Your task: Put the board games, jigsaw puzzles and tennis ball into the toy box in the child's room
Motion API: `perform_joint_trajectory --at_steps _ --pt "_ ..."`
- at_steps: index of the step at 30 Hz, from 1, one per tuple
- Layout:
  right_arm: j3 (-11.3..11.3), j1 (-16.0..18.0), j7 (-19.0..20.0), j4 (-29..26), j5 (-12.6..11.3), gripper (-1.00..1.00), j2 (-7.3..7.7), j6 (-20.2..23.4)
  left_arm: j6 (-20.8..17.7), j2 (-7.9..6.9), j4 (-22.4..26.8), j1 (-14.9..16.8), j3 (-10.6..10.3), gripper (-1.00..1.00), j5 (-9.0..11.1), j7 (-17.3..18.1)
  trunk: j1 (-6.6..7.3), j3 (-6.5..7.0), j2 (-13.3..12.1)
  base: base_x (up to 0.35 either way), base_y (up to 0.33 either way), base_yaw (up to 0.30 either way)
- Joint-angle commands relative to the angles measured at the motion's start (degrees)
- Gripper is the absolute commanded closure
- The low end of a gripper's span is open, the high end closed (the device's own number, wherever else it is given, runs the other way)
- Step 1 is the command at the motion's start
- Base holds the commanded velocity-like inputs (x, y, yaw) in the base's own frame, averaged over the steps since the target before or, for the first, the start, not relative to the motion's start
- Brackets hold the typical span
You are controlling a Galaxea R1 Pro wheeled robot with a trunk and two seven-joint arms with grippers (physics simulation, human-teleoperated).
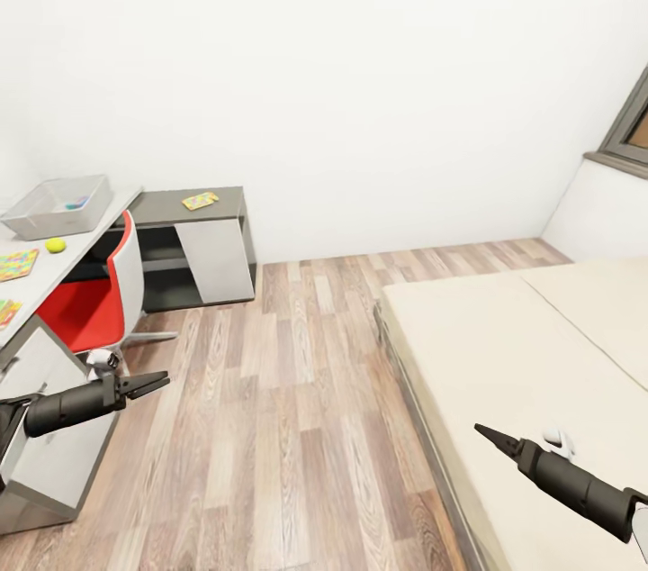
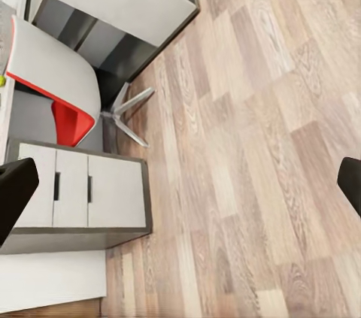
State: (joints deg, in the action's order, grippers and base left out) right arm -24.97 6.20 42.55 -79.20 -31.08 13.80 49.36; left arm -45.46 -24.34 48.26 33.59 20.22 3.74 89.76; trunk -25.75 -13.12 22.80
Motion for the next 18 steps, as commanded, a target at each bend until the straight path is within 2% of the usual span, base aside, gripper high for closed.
perform_joint_trajectory --at_steps 1,8,18 --pt "-0.1 0.0 0.2 0.0 0.0 -1.0 0.0 0.3 -0.6 0.0 0.0 0.1 0.0 -1.0 -0.1 0.2 -0.03 -0.18 0.1 0.0 0.0 0.228" --pt "-0.1 0.0 0.2 0.0 -0.1 -1.0 0.0 0.3 -0.7 0.0 0.0 0.1 0.0 -1.0 0.0 0.2 -0.03 -0.56 0.1 0.0 0.0 0.187" --pt "-0.1 0.0 0.2 -0.1 -0.1 -1.0 0.0 0.3 -0.6 0.0 0.0 0.1 0.0 -1.0 0.0 0.2 -0.03 -0.66 0.1 0.0 0.0 0.029"
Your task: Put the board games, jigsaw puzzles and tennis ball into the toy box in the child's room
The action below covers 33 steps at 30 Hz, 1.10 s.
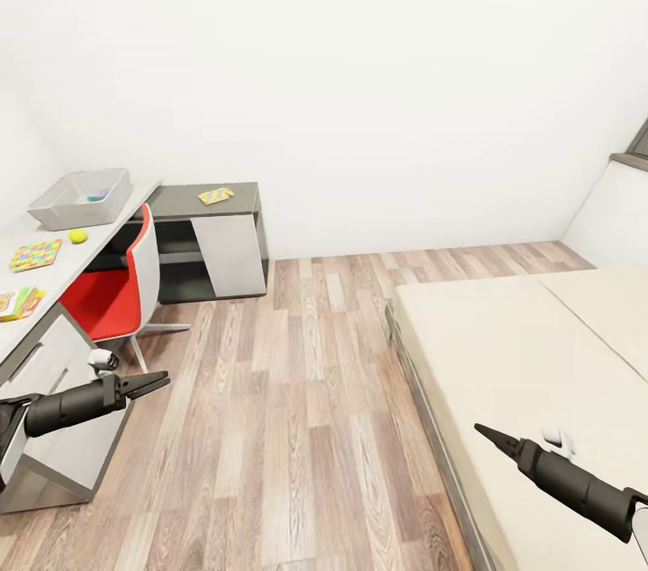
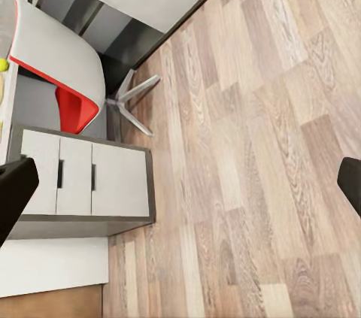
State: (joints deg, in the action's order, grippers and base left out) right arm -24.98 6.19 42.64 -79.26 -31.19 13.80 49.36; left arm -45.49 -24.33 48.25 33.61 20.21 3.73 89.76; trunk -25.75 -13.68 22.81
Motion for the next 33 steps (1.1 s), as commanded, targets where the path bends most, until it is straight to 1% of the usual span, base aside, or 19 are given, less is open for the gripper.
perform_joint_trajectory --at_steps 1,10,17,25,33 --pt "-0.1 0.1 0.2 0.0 0.0 -1.0 0.0 0.3 -0.6 -0.01 0.0 0.0 0.0 -1.0 0.0 0.2 -0.03 -0.13 0.1 0.0 0.0 0.014" --pt "-0.1 0.1 0.2 0.0 0.0 -1.0 0.02 0.5 -0.6 0.03 0.0 0.0 0.0 -1.0 0.0 0.2 -0.03 -0.67 0.1 0.0 0.0 0.118" --pt "-0.1 0.2 0.2 0.0 0.0 -1.0 0.0 2.4 -0.6 0.07 0.0 0.0 0.0 -1.0 0.0 0.2 -0.03 -1.23 0.1 0.0 0.0 0.157" --pt "-0.1 0.2 0.2 0.0 0.0 -1.0 0.0 3.0 -0.6 0.13 0.0 0.0 0.0 -1.0 0.0 0.2 -0.03 -1.87 0.1 0.0 0.0 0.154" --pt "-0.1 0.2 0.2 0.0 0.0 -1.0 0.0 2.9 -0.6 0.29 0.0 0.0 0.0 -1.0 0.0 0.2 -0.03 -2.06 0.1 0.0 0.0 0.046"
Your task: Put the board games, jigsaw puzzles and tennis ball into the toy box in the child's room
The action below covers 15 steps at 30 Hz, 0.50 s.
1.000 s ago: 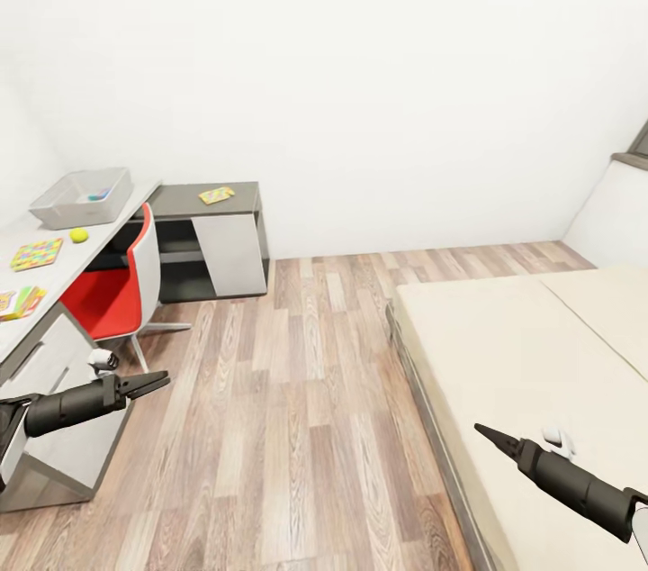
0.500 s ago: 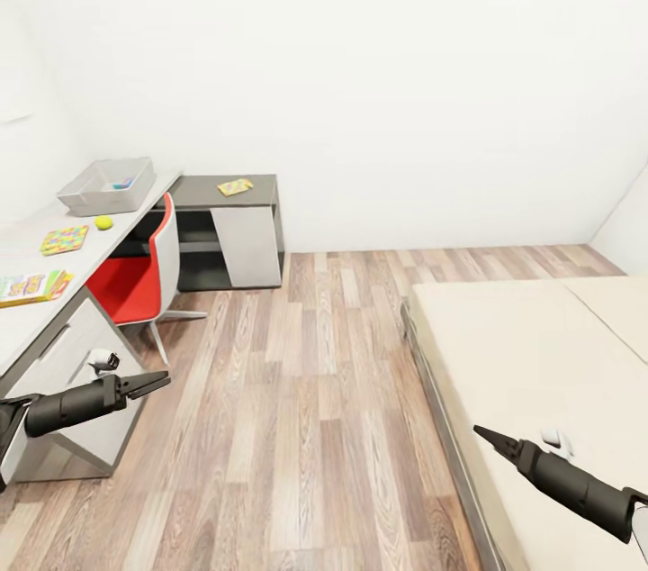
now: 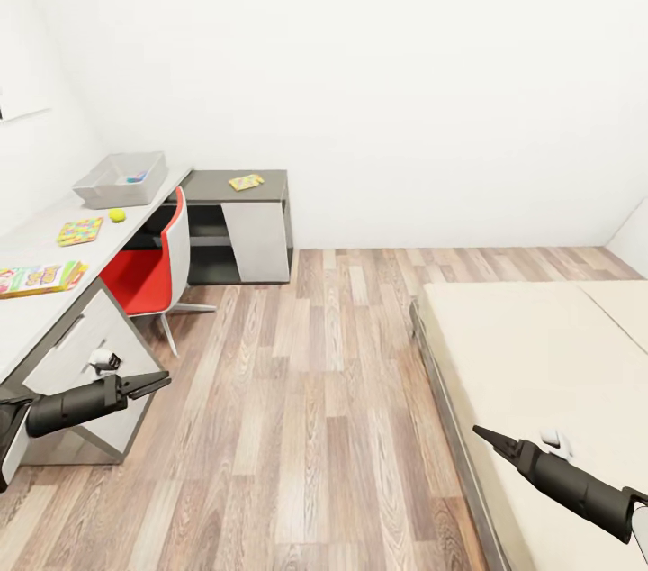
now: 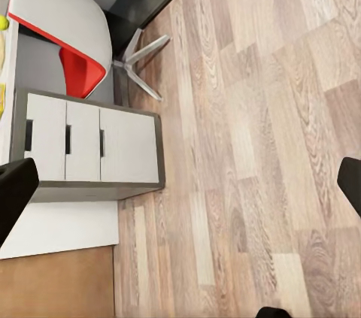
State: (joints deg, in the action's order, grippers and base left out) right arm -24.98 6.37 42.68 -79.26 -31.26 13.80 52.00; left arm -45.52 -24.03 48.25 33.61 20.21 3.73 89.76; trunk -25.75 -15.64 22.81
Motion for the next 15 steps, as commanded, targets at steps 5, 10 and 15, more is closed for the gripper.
perform_joint_trajectory --at_steps 5,10,15 --pt "-0.1 0.1 0.2 0.0 0.1 -1.0 0.0 0.2 -0.6 0.06 0.0 0.0 0.0 -1.0 0.0 0.2 -0.03 -0.08 0.1 0.0 -0.033 0.118" --pt "-0.1 0.1 0.2 0.0 0.1 -1.0 0.0 0.1 -0.6 0.11 0.0 0.0 0.0 -1.0 0.0 0.2 -0.03 0.02 0.1 0.0 -0.075 0.23" --pt "-0.1 0.1 0.2 0.0 0.1 -1.0 0.0 0.1 -0.6 0.12 0.0 0.0 0.0 -1.0 0.0 0.2 -0.03 0.13 0.1 0.0 -0.045 0.229"
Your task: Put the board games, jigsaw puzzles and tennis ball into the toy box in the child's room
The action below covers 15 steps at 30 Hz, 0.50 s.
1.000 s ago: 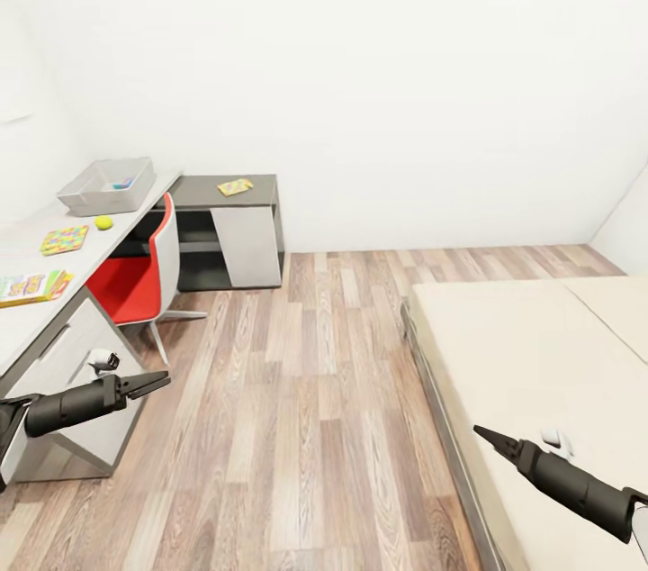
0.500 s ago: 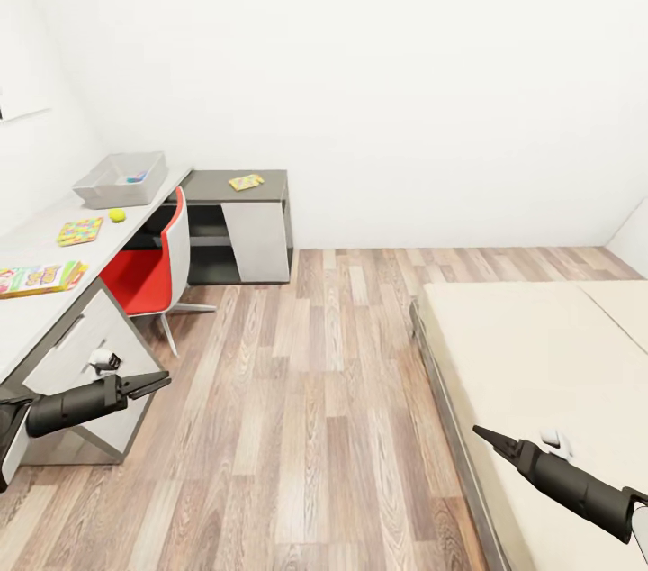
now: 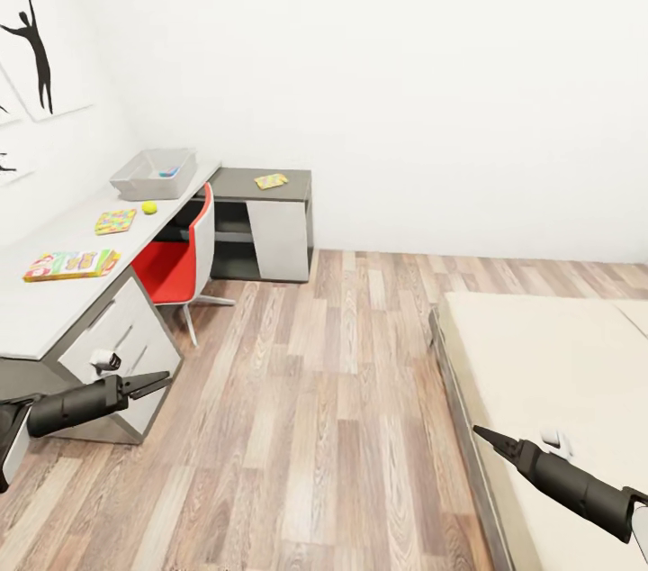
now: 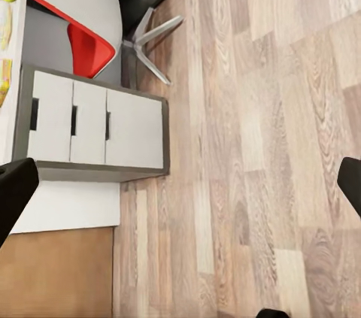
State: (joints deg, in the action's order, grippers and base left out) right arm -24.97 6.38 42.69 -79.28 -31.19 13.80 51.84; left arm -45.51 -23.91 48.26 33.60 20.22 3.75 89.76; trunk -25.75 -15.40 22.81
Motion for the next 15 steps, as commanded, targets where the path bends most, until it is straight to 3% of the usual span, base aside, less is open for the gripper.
perform_joint_trajectory --at_steps 1,15 --pt "-0.1 0.0 0.2 0.0 0.0 -1.0 0.0 0.3 -0.6 0.0 0.0 0.0 0.0 -1.0 -0.1 0.2 -0.03 -0.09 0.1 0.0 -0.018 0.133" --pt "-0.1 0.0 0.3 0.0 0.0 -1.0 0.0 0.2 -0.6 0.03 0.0 0.0 0.0 -1.0 -0.1 0.2 -0.03 0.31 0.1 0.0 -0.003 0.025"
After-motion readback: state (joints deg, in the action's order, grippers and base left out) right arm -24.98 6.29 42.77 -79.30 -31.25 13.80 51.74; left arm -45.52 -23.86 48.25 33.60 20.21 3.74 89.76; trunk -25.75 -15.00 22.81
